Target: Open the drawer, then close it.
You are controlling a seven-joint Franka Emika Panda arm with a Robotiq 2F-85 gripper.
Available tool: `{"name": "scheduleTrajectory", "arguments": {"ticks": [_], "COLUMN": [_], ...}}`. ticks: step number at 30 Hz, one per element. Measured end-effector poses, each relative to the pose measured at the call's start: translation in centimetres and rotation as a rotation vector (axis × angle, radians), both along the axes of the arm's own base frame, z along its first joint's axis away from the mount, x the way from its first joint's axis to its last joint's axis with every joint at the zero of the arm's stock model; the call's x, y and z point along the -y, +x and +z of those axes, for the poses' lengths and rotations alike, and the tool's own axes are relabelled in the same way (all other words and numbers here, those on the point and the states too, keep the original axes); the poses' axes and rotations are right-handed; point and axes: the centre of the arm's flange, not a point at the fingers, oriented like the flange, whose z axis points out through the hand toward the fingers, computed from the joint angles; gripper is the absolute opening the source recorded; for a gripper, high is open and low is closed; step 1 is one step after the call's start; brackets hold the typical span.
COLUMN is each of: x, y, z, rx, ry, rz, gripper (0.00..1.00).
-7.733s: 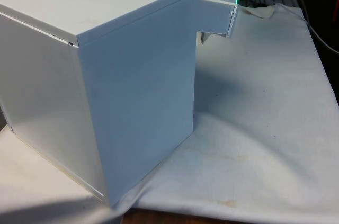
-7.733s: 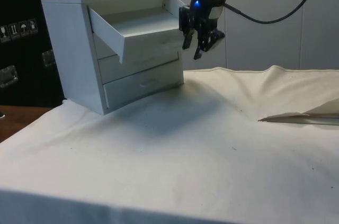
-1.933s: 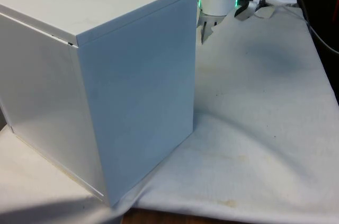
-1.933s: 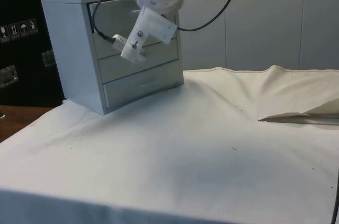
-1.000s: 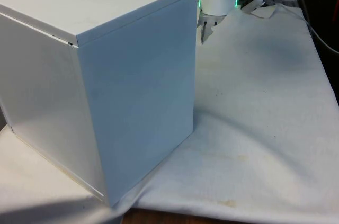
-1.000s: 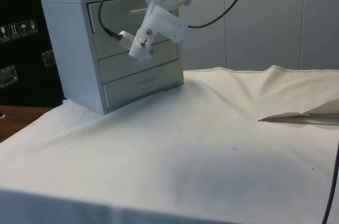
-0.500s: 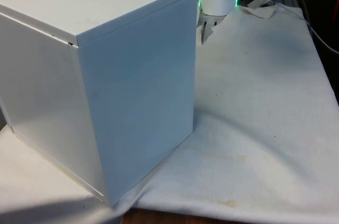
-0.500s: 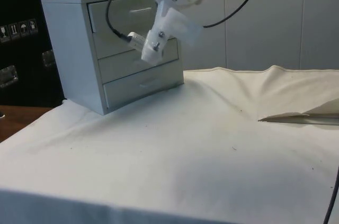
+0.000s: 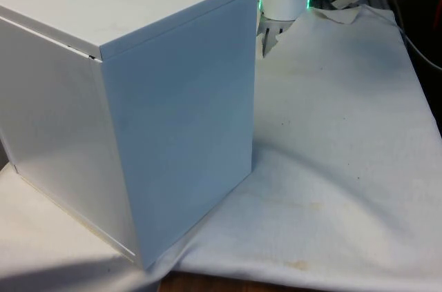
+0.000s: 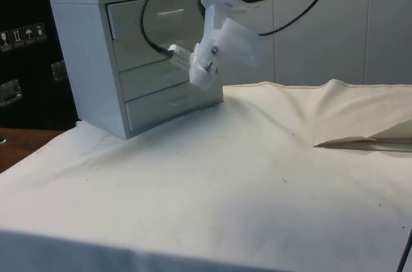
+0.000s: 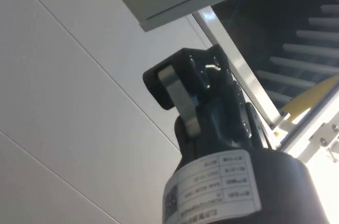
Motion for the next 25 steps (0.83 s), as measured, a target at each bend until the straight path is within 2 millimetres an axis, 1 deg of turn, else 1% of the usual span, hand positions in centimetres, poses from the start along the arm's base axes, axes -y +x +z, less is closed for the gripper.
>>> {"name": "scheduleTrajectory", "arguments": {"ticks": [3, 7, 8, 9, 10, 11, 12, 18, 19, 20, 21, 25], "x": [-0.47, -0.49, -0.49, -0.5, -0.45, -0.42, -0.42, -0.42, -0.38, -0.38, -0.38, -0.38], "y": [-0.56, -0.54, -0.54, -0.51, -0.5, -0.47, -0.47, -0.44, -0.43, -0.43, -0.43, -0.43], "z": [-0.04, 0.07, 0.07, 0.11, 0.07, 0.1, 0.06, 0.06, 0.06, 0.06, 0.06, 0.06], "rx": [0.011, 0.023, 0.023, 0.025, 0.025, 0.028, 0.028, 0.03, 0.03, 0.031, 0.031, 0.032], "ry": [-0.003, 0.001, 0.001, 0.002, 0.002, 0.004, 0.005, 0.006, 0.005, 0.006, 0.006, 0.007], "rz": [0.003, 0.001, 0.001, 0.001, 0.0, -0.002, -0.002, -0.002, -0.003, -0.003, -0.003, -0.003], "gripper": [0.0, 0.0, 0.05, 0.05, 0.1, 0.18, 0.29, 0.6, 0.6, 0.65, 0.75, 0.96]}}
